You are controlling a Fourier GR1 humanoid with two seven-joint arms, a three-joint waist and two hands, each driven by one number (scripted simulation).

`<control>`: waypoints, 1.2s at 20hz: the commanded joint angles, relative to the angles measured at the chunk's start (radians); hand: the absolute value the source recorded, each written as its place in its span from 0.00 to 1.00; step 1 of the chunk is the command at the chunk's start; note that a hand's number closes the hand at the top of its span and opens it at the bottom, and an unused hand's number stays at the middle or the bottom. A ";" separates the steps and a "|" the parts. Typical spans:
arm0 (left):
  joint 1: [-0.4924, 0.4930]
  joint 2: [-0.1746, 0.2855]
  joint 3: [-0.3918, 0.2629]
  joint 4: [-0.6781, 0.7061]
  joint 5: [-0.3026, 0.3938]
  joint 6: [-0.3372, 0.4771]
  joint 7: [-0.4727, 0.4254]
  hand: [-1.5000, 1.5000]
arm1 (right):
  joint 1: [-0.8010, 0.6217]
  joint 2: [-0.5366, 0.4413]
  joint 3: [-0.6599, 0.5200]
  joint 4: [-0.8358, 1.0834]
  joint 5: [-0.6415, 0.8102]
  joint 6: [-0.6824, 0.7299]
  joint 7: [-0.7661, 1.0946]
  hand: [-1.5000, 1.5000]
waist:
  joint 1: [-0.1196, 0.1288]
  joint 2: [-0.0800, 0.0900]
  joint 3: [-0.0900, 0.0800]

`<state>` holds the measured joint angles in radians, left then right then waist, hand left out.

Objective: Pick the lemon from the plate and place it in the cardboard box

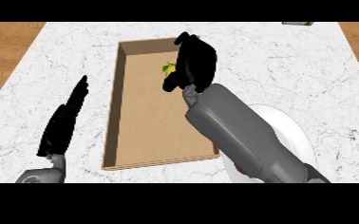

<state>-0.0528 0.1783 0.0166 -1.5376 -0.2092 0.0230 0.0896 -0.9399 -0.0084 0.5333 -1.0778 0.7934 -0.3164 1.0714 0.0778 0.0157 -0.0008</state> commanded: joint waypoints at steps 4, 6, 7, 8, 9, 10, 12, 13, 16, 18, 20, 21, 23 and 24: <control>0.000 -0.014 -0.022 -0.038 -0.011 -0.001 0.047 0.50 | -0.042 0.008 0.023 0.184 -0.101 -0.335 -0.006 0.00 | 0.007 0.000 0.001; -0.013 0.003 0.014 -0.001 0.000 0.004 0.012 0.50 | -0.081 0.008 -0.012 0.158 -0.104 -0.404 -0.010 0.00 | -0.005 -0.003 0.001; 0.014 -0.036 -0.026 -0.016 -0.029 0.032 0.022 0.50 | -0.052 0.008 0.003 0.152 -0.077 -0.472 -0.002 0.00 | -0.011 -0.006 0.001; 0.003 0.004 0.019 -0.026 0.013 -0.003 0.033 0.50 | -0.067 0.008 -0.045 0.152 -0.047 -0.514 -0.025 0.00 | -0.022 -0.008 0.001; 0.029 0.002 0.014 -0.025 -0.002 0.010 0.009 0.50 | -0.058 0.008 -0.061 0.163 -0.043 -0.571 -0.043 0.00 | -0.019 -0.006 0.001; 0.032 -0.022 -0.002 -0.008 -0.013 0.025 0.000 0.50 | -0.044 0.008 -0.090 0.176 -0.039 -0.616 -0.058 0.00 | -0.029 -0.004 0.001; 0.025 -0.011 0.010 -0.013 -0.012 0.024 0.025 0.50 | -0.050 0.008 -0.083 0.119 -0.048 -0.678 -0.045 0.00 | -0.037 -0.011 0.001; 0.030 -0.013 0.015 0.009 -0.003 0.018 -0.009 0.50 | -0.025 0.008 -0.092 0.118 -0.048 -0.726 -0.077 0.00 | -0.042 -0.008 0.001; 0.053 -0.009 0.035 -0.022 0.005 0.029 0.010 0.50 | 0.066 0.008 -0.127 -0.005 -0.056 -0.769 -0.135 0.00 | -0.080 -0.020 0.002; 0.073 -0.003 0.032 -0.025 -0.009 0.032 0.013 0.50 | 0.119 0.008 -0.148 -0.039 -0.025 -0.824 -0.150 0.00 | -0.086 -0.021 0.002; 0.095 0.009 0.049 -0.026 -0.005 0.032 -0.023 0.50 | 0.176 -0.010 -0.172 -0.105 0.022 -0.823 -0.123 0.00 | -0.097 -0.026 0.001; 0.061 0.052 0.087 -0.038 0.045 -0.021 0.016 0.50 | 0.141 0.006 -0.218 -0.065 0.054 -0.848 -0.111 0.00 | -0.088 -0.023 0.001; 0.073 0.028 0.070 -0.018 0.006 0.018 -0.002 0.50 | 0.264 -0.057 -0.225 -0.196 0.078 -0.797 -0.110 0.00 | -0.106 -0.026 0.001; 0.120 0.022 0.074 -0.054 0.030 0.006 0.001 0.50 | 0.347 -0.059 -0.212 -0.284 0.094 -0.780 -0.091 0.00 | -0.116 -0.034 0.001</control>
<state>0.0201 0.1986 0.0799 -1.5623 -0.1912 0.0336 0.0922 -0.7361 -0.0364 0.3463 -1.2093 0.8315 -1.0444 0.9227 -0.0180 -0.0094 0.0001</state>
